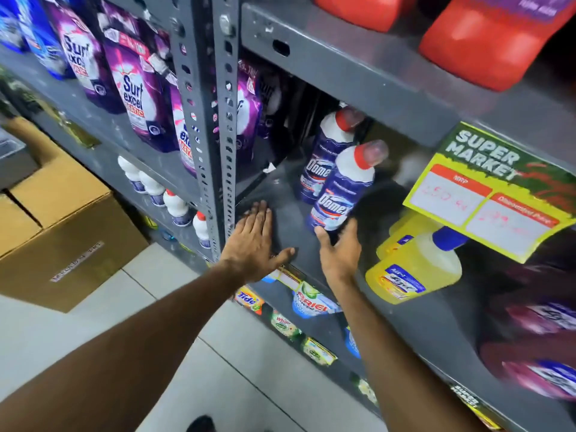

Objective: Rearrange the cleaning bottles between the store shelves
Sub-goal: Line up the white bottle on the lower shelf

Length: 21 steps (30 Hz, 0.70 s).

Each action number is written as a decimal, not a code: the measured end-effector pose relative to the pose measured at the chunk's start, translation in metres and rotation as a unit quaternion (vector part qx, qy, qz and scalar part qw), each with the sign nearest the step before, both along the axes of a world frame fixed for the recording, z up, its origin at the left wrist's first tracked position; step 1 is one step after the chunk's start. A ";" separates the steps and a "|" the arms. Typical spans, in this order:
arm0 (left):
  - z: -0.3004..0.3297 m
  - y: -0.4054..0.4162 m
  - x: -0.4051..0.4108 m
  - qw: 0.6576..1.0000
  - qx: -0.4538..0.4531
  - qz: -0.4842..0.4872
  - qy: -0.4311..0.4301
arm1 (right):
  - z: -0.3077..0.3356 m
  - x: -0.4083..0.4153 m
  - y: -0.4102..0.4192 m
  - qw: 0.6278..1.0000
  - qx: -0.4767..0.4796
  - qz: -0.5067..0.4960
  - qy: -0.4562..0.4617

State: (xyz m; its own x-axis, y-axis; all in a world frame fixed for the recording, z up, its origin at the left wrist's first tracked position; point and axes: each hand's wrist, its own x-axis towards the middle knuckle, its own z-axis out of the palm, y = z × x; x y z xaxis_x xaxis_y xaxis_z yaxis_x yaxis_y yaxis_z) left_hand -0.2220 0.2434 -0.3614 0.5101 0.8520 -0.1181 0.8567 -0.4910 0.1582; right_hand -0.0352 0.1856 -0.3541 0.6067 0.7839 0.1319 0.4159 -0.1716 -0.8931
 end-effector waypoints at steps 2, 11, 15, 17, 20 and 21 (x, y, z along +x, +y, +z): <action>0.000 -0.001 0.000 1.000 0.002 -0.004 0.007 | -0.003 -0.009 0.004 0.999 -0.004 0.024 0.021; -0.002 -0.001 -0.002 0.999 0.021 -0.010 0.027 | -0.009 -0.032 0.032 0.996 0.004 0.079 0.047; -0.002 -0.002 -0.002 0.999 0.026 -0.009 0.028 | -0.007 -0.034 0.030 0.997 0.005 0.074 0.031; -0.002 -0.002 -0.003 0.999 0.025 -0.008 0.031 | -0.006 -0.035 0.029 0.997 0.004 0.070 0.027; -0.002 -0.002 -0.002 0.999 0.020 -0.006 0.030 | -0.005 -0.036 0.029 0.998 0.001 0.064 0.019; -0.001 -0.002 -0.002 0.999 0.018 -0.005 0.030 | -0.005 -0.036 0.028 0.998 0.001 0.065 0.022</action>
